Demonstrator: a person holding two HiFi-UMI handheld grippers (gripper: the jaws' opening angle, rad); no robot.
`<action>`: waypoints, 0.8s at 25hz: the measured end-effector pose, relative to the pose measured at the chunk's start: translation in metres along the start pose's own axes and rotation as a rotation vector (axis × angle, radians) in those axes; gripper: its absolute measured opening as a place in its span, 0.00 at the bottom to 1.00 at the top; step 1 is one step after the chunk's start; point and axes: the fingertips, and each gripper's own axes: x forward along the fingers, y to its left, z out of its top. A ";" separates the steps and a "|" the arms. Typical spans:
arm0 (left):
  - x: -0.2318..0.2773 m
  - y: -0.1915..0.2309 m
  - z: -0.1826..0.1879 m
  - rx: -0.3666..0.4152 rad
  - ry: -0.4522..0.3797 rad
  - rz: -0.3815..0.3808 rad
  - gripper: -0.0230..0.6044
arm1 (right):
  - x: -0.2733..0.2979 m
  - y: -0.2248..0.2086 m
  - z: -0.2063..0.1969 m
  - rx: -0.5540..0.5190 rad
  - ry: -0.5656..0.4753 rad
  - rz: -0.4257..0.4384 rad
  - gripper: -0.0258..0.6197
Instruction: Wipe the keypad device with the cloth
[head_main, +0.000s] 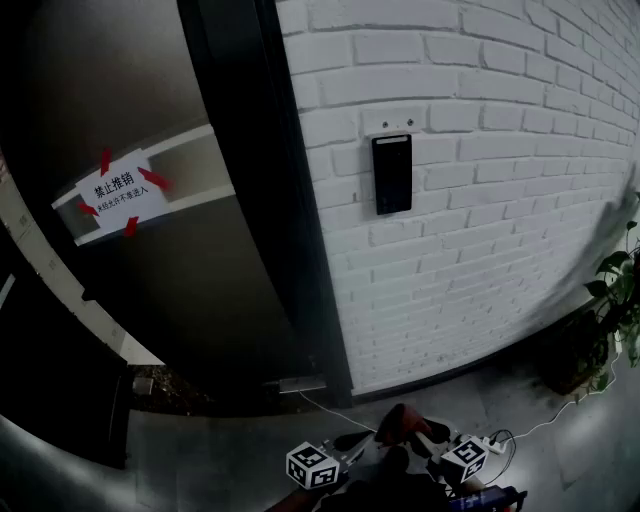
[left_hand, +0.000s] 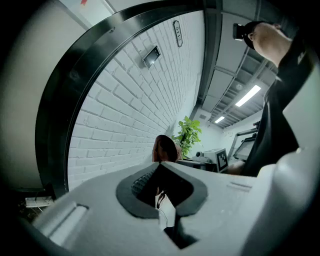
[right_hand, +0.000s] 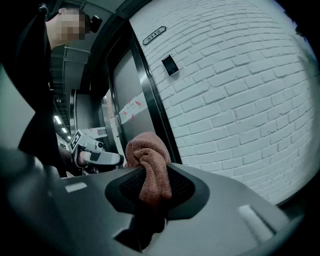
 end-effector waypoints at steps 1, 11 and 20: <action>0.005 0.003 0.005 0.003 -0.002 0.002 0.04 | 0.004 -0.006 0.003 -0.005 0.003 0.014 0.18; 0.070 0.035 0.055 0.010 -0.030 0.002 0.04 | 0.034 -0.082 0.057 -0.075 0.012 0.132 0.18; 0.096 0.060 0.075 -0.009 -0.077 0.095 0.04 | 0.045 -0.145 0.110 -0.139 -0.022 0.180 0.18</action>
